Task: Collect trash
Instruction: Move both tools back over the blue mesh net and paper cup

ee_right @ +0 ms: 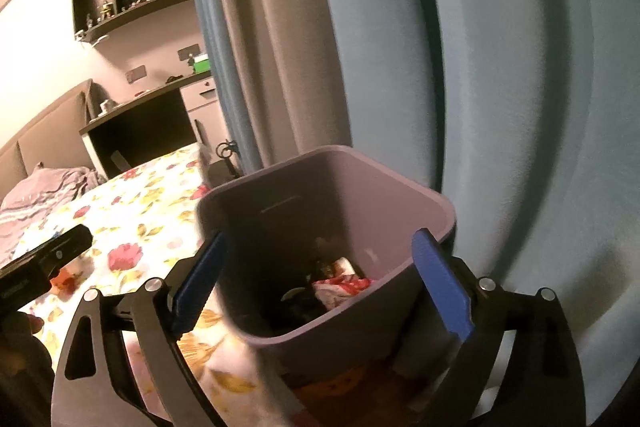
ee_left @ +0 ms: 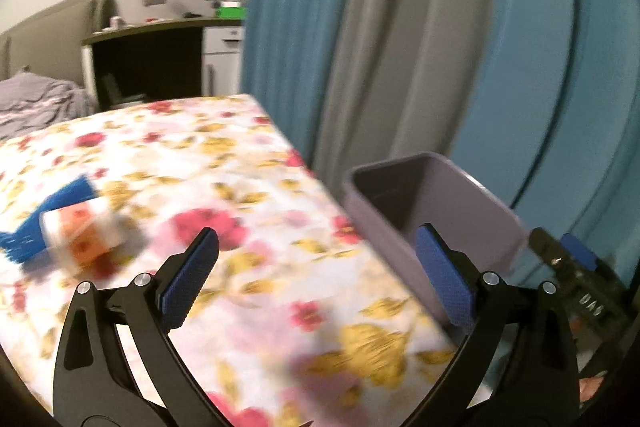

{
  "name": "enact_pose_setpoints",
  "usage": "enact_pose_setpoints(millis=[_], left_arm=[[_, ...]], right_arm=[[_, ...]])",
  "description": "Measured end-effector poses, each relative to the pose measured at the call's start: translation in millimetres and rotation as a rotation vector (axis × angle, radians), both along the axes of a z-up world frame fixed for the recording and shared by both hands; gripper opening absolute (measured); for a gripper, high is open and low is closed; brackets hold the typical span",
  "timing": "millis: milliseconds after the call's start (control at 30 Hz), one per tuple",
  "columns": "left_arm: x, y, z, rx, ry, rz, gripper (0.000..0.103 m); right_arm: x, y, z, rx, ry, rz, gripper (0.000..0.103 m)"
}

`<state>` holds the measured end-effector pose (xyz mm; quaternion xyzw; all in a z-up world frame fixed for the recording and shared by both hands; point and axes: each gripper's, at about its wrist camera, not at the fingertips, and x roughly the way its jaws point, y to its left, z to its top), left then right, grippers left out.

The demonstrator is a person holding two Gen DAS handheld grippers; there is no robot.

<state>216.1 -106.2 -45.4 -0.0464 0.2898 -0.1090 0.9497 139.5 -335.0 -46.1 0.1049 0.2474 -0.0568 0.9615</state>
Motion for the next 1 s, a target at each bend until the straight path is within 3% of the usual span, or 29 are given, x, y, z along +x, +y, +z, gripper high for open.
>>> enact_pose_setpoints(millis=[400, 733, 1000], left_arm=[[-58, 131, 6, 0.07, -0.013, 0.25, 0.097], [-107, 245, -1, 0.054, -0.001, 0.469, 0.097], [-120, 299, -6, 0.017, 0.007, 0.556, 0.097]], right_arm=[[-10, 93, 14, -0.041, -0.037, 0.202, 0.095], [-11, 204, 4, -0.088, 0.002, 0.395, 0.095], [-2, 279, -8, -0.149, 0.032, 0.475, 0.095]])
